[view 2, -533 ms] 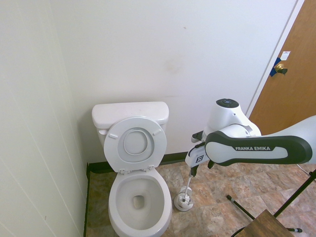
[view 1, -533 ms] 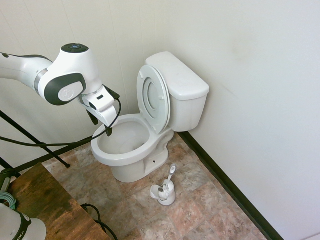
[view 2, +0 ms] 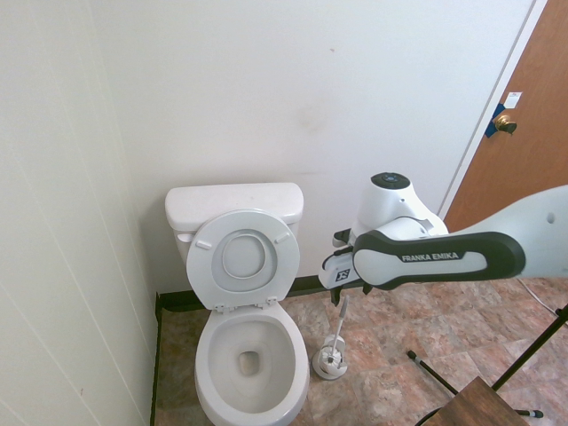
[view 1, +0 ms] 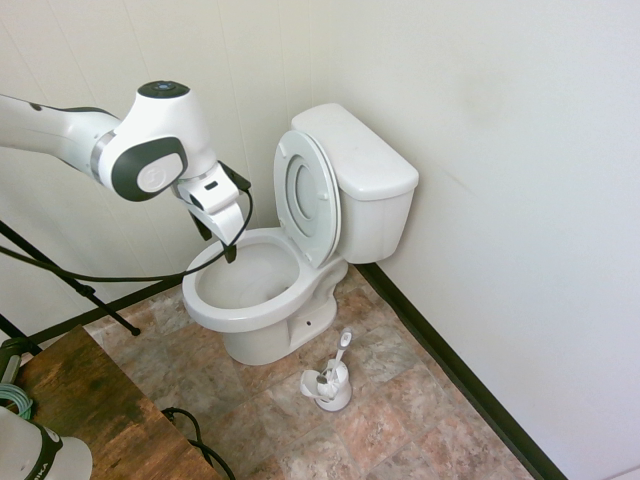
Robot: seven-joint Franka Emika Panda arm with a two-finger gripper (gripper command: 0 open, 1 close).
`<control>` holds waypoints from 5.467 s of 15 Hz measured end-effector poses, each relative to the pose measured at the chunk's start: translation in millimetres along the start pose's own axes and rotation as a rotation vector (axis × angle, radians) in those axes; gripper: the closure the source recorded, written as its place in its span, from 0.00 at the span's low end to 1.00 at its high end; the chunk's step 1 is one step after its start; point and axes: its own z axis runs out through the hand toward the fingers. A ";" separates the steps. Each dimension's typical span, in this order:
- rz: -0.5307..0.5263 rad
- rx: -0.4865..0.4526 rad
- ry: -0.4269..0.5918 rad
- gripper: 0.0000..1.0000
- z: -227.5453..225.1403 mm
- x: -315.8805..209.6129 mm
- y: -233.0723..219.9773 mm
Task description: Clean the toilet
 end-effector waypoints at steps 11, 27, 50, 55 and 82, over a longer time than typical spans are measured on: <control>0.356 -0.091 -0.032 0.00 141.6 144.6 -21.7; 0.573 -0.144 -0.166 0.00 354.3 236.2 -9.9; 0.612 -0.140 -0.205 1.00 383.5 256.7 -13.7; 0.615 -0.142 -0.210 1.00 387.3 255.2 -12.8; 0.308 -0.009 -0.118 1.00 162.4 152.7 23.3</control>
